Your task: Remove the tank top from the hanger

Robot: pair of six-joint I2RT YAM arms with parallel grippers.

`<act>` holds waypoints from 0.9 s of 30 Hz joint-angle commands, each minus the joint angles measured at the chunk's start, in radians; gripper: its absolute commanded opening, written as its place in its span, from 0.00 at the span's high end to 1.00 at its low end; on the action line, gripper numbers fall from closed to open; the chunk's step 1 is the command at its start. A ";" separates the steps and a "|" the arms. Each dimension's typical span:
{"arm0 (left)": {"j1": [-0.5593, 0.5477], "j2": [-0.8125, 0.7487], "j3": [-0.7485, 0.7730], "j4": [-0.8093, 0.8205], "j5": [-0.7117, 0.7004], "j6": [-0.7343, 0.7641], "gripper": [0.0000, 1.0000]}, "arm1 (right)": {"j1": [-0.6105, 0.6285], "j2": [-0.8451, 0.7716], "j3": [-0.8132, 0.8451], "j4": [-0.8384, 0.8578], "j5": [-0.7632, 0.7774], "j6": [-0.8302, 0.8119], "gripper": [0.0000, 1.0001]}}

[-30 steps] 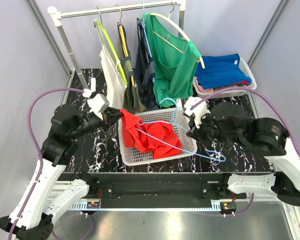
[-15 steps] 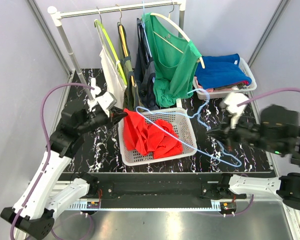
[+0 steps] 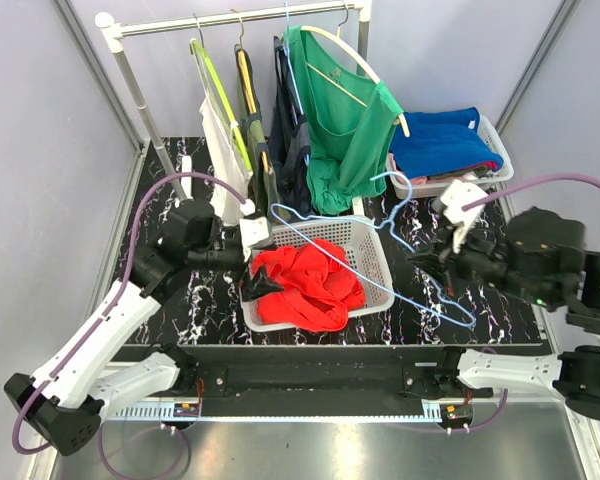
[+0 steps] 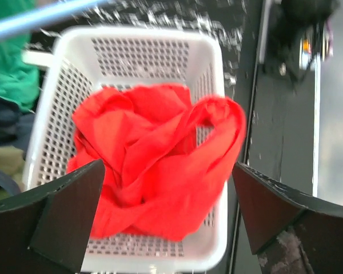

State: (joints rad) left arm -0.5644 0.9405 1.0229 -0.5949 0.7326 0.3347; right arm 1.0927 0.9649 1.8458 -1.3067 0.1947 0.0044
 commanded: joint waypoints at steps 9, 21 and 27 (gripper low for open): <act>-0.009 -0.035 0.431 -0.232 -0.076 0.162 0.01 | 0.003 0.095 0.030 0.144 0.026 -0.070 1.00; -0.014 -0.097 0.359 -0.034 -0.075 0.234 0.01 | 0.003 0.169 -0.020 0.228 -0.139 -0.077 1.00; -0.031 -0.040 0.361 -0.034 -0.052 0.248 0.03 | 0.004 0.205 -0.043 0.264 -0.222 -0.066 1.00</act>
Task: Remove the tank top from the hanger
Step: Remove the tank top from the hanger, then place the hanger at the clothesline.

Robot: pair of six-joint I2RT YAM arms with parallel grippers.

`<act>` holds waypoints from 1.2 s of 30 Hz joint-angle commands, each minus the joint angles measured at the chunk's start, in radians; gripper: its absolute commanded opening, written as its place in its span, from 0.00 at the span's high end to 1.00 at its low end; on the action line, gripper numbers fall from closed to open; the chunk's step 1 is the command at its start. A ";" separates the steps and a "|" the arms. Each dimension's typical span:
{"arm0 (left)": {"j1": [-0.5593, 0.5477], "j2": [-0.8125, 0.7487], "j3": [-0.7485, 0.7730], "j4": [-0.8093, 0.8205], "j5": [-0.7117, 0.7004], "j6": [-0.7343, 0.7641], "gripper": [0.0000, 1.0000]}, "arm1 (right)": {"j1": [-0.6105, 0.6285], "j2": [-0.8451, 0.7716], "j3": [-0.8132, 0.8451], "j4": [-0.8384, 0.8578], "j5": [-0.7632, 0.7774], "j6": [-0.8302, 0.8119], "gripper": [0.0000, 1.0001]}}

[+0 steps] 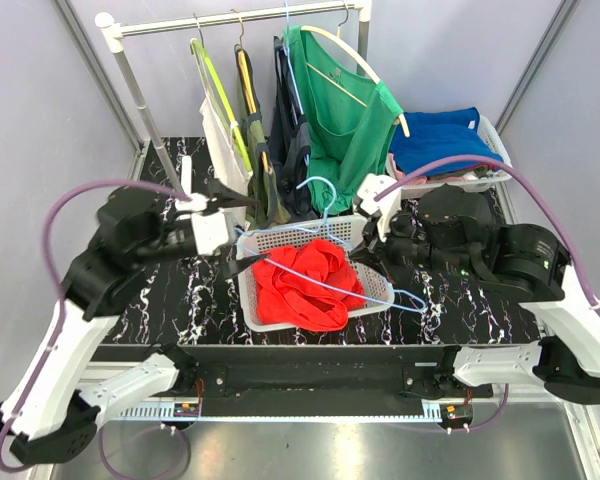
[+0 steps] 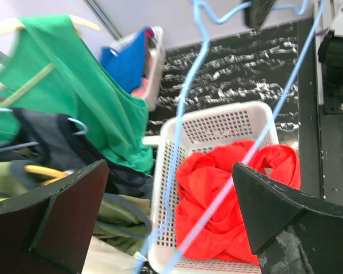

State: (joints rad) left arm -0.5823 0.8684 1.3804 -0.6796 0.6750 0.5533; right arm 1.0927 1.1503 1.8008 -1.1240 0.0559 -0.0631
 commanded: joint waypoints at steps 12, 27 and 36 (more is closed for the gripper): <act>-0.030 0.006 -0.021 0.023 -0.089 0.099 0.09 | 0.003 0.124 0.075 0.107 -0.212 0.019 1.00; -0.030 -0.126 0.035 0.017 -0.308 -0.085 0.01 | 0.004 0.311 0.244 0.116 0.108 0.183 1.00; -0.028 -0.196 0.215 -0.029 -0.569 -0.087 0.01 | 0.006 0.709 0.802 0.026 0.113 0.285 1.00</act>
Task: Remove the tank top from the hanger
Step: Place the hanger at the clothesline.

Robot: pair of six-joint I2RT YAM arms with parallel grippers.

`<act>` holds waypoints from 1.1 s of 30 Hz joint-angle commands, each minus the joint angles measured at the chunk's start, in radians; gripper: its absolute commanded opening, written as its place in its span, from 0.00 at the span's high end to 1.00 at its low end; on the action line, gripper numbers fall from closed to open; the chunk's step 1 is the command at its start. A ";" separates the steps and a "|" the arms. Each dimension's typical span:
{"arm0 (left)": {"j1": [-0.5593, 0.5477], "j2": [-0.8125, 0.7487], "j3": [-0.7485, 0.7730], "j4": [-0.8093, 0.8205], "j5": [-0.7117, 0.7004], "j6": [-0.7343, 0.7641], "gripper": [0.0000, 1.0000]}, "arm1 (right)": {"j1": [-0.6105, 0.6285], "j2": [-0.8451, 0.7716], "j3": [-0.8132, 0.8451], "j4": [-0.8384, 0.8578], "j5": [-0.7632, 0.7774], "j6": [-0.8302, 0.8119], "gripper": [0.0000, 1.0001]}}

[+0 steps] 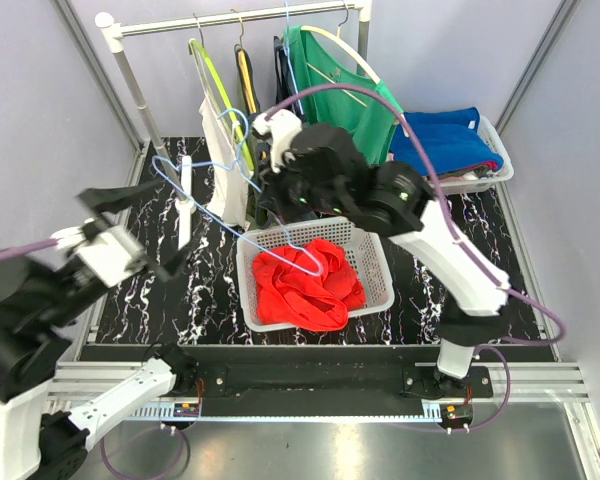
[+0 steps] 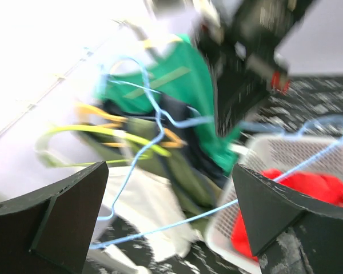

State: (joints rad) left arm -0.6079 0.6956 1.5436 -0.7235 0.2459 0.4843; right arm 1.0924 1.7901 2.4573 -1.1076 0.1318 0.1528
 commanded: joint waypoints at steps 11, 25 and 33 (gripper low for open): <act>-0.004 -0.074 0.075 0.013 -0.217 0.050 0.01 | 0.023 0.248 0.295 0.316 0.268 -0.050 1.00; -0.003 -0.111 -0.194 0.167 -0.309 0.016 0.02 | 0.021 0.446 0.358 0.499 0.552 -0.148 1.00; -0.003 -0.091 -0.347 0.110 -0.145 -0.082 0.03 | 0.015 0.417 0.335 0.511 0.543 -0.021 1.00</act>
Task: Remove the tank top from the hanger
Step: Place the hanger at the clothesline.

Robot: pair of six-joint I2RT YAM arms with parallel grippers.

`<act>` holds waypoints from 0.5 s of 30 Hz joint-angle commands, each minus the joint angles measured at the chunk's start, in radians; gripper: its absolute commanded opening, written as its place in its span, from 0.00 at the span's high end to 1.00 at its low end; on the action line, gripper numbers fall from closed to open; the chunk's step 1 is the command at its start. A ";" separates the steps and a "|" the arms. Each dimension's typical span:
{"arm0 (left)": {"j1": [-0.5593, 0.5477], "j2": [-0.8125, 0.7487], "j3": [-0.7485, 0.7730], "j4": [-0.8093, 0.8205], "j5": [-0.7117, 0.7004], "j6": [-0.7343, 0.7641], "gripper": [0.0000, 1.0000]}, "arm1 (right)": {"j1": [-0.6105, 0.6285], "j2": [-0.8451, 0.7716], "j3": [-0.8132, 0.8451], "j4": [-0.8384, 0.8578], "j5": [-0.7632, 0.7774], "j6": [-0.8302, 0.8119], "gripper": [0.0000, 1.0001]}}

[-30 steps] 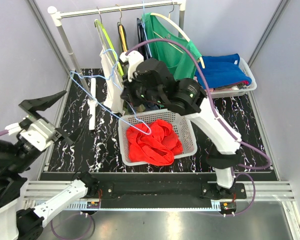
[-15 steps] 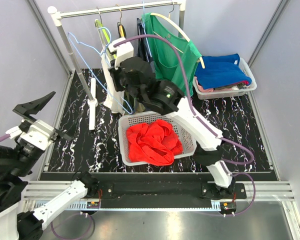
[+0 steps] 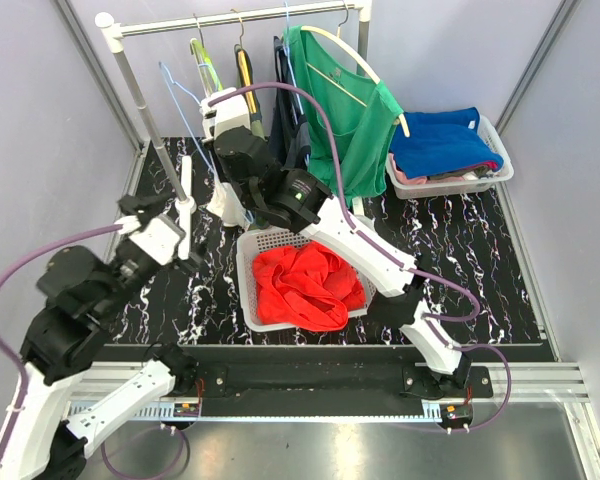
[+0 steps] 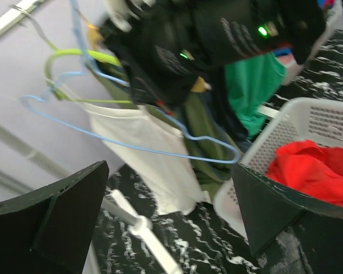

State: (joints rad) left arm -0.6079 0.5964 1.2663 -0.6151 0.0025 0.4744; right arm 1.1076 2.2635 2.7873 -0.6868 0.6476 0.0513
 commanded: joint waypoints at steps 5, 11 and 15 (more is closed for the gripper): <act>-0.003 -0.036 -0.189 0.041 0.099 -0.112 0.03 | -0.005 -0.093 -0.044 0.072 -0.028 0.283 1.00; -0.003 -0.113 -0.349 0.133 0.019 -0.030 0.01 | -0.008 -0.122 -0.075 -0.014 -0.123 0.544 1.00; -0.003 -0.122 -0.393 0.187 -0.050 0.003 0.01 | -0.008 -0.133 -0.077 -0.046 -0.192 0.613 1.00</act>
State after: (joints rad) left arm -0.6079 0.4877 0.8959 -0.5659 0.0345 0.4332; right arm 1.1034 2.2120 2.7041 -0.7174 0.5369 0.5167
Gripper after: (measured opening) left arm 0.986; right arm 0.014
